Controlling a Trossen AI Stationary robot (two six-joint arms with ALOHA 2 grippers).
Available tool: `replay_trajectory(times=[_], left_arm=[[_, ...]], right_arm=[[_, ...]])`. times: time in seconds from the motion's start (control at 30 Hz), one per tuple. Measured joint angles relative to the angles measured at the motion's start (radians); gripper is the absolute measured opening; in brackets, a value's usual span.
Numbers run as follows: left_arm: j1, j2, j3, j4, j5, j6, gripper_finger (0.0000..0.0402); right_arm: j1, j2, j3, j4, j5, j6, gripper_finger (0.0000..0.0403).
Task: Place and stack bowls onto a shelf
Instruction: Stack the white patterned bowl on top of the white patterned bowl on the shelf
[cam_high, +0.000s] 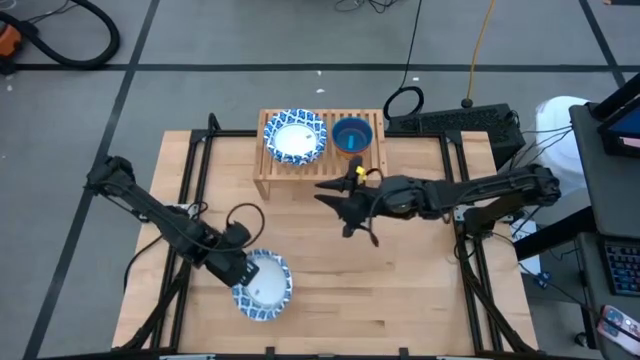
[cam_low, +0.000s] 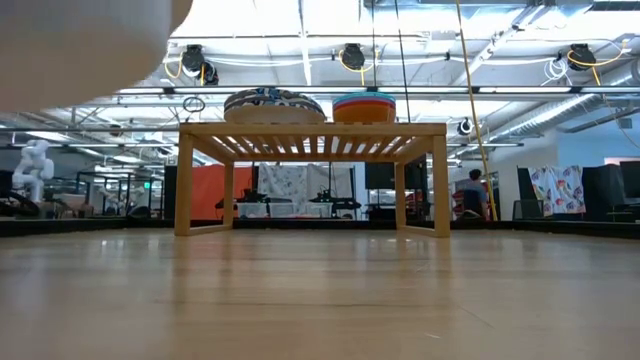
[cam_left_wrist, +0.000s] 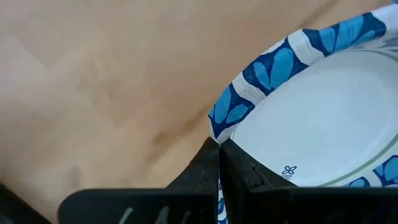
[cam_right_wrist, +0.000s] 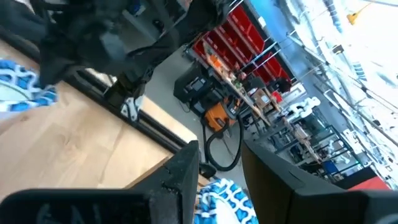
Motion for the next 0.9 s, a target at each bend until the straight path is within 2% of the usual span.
replay_trajectory(times=[0.27,0.43,0.67,0.8,0.9], left_arm=[[0.069,-0.002,0.301,-0.363,-0.23,0.048,0.0],[0.186,-0.002,0.458,-0.467,-0.314,0.185,0.0],[0.45,0.007,0.657,-0.421,-0.4,0.539,0.0],[0.624,0.009,0.733,-0.278,-0.397,0.79,0.0],[0.746,0.017,0.771,-0.162,-0.36,0.943,0.0]], right_arm=[[0.019,-0.151,0.0,-0.101,0.0,0.01,0.0114],[0.026,-0.25,0.0,-0.213,0.0,0.014,0.0114],[0.026,-0.357,0.0,-0.359,0.0,0.078,0.0114],[0.026,-0.406,0.0,-0.414,0.002,0.108,0.0114],[0.026,-0.443,0.0,-0.425,0.067,0.152,0.0114]])
